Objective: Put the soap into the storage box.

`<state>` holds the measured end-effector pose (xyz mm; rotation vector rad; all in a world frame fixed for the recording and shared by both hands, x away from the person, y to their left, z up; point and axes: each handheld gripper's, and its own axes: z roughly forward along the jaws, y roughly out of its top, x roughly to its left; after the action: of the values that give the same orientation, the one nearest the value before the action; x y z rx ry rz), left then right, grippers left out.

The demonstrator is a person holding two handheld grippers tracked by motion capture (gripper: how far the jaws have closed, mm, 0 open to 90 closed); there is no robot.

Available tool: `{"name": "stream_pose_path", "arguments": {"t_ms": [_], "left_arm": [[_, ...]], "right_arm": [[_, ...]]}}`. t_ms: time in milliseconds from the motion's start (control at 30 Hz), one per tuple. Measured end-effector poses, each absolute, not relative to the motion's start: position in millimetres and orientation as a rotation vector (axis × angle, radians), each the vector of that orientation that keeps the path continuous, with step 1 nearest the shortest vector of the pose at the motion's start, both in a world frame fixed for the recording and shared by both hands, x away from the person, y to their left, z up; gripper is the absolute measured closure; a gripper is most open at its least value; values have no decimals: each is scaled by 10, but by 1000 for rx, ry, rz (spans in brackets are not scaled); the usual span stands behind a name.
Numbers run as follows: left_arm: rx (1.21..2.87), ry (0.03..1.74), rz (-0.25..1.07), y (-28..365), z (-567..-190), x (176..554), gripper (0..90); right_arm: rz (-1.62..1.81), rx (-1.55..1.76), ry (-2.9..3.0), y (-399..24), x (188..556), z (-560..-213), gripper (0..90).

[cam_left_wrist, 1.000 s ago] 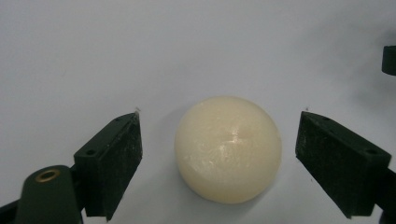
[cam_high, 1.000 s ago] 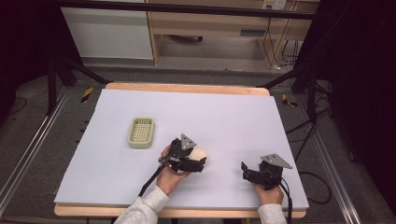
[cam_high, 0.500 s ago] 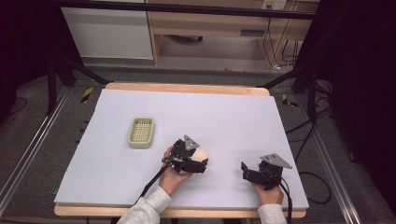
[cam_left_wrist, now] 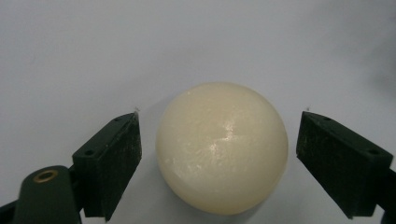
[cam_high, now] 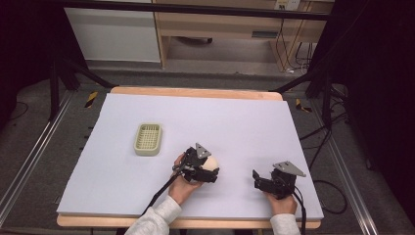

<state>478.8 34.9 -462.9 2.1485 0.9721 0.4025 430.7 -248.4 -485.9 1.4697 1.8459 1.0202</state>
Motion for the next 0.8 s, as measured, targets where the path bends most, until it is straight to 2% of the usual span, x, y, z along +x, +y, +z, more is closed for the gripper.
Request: {"name": "stream_pose_path", "arguments": {"t_ms": [800], "left_arm": [[2177, 984, 378, 300, -4731, 4839, 220]], "right_arm": [[1017, 1471, 1847, -2482, 4307, -4859, 60]]}}
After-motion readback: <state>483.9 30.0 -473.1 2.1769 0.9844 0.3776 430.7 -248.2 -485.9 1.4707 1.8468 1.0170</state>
